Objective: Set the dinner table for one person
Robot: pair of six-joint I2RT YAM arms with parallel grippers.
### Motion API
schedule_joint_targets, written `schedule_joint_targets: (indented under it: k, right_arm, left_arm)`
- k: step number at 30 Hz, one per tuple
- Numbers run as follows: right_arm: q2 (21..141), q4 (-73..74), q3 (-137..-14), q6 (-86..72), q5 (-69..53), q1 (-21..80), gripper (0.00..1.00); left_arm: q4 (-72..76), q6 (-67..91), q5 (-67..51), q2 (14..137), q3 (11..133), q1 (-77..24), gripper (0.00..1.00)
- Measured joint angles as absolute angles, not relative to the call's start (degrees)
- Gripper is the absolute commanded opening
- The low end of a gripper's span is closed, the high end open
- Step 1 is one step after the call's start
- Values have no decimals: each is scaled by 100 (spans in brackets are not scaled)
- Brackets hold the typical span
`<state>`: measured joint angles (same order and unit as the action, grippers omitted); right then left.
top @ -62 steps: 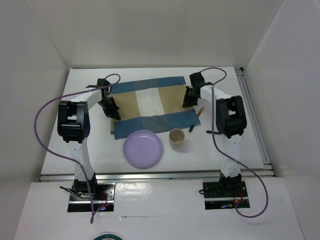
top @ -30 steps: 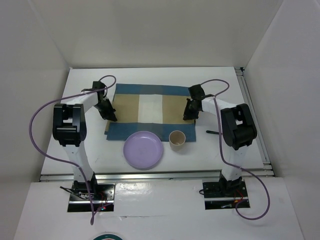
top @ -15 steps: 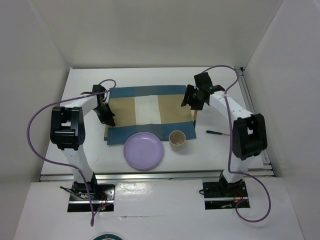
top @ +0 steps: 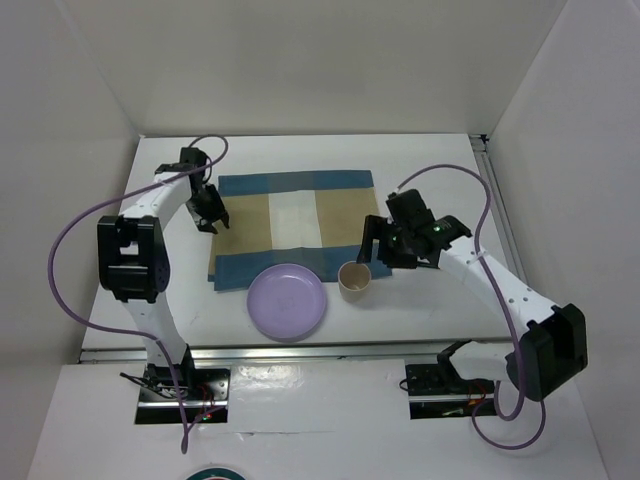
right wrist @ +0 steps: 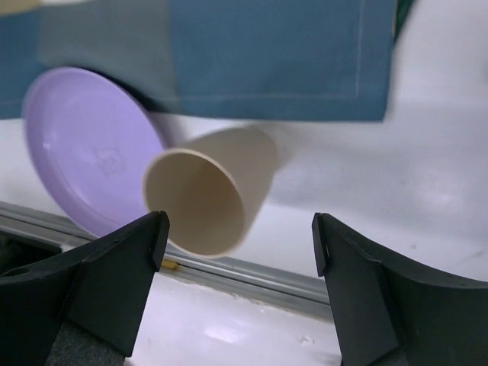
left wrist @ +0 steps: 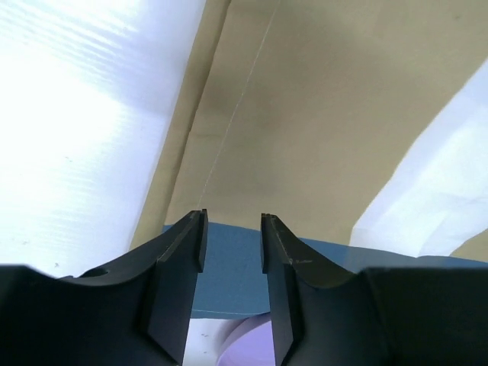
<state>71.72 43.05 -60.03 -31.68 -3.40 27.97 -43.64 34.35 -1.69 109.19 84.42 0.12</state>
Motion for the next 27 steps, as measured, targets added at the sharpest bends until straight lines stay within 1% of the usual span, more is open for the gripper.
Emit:
schedule_joint_targets:
  k: [2,3,4,7,8,11,12,14,15,18,19,21,22,27]
  right_arm:
    - [7131,4412,-5776,-3223,-342,2853,86]
    - [7124,4458,-5675,-3269,-346,2912,83]
    - [7122,4482,-5612,-3288,-355,2961,83]
    - [7131,4460,-5500,-3350,-392,3068,78]
    - [7140,4447,-5487,-3358,-408,3081,73]
    - [7264,4379,-5476,-3378,-438,3089,63]
    - [7341,4351,-5474,-3389,-440,3089,57]
    - [7467,4303,-5474,-3409,-436,3089,48]
    - [7524,4281,-5474,-3424,-429,3089,39]
    - [7616,4239,-5474,-3463,-412,3089,22]
    - [7627,4230,-5474,-3463,-401,3089,10]
    - [7636,4259,-5492,-3479,-336,3087,2]
    - [7647,4285,-5531,-3468,-261,3092,0]
    - [7769,4689,-6309,-3437,204,3098,0]
  left_arm:
    - [-4436,3430,-110,10910,8624,12,51]
    - [-4460,3428,-86,10921,8707,16,51]
    - [-4473,3428,-62,10938,8779,23,51]
    - [-4525,3428,-16,11124,9037,34,51]
    - [-4517,3428,-3,11244,9137,43,51]
    - [-4499,3428,32,11627,9314,71,50]
    - [-4497,3428,30,11789,9367,73,50]
    - [-4495,3426,25,12070,9467,82,50]
    - [-4495,3428,16,12217,9515,89,49]
    - [-4569,3409,-32,12429,9738,106,47]
    - [-4560,3380,-47,12488,9821,106,47]
    - [-4611,3317,-110,12580,9950,108,46]
    - [-4615,3301,-148,12610,9994,106,46]
    - [-4639,3201,-298,12728,10178,62,45]
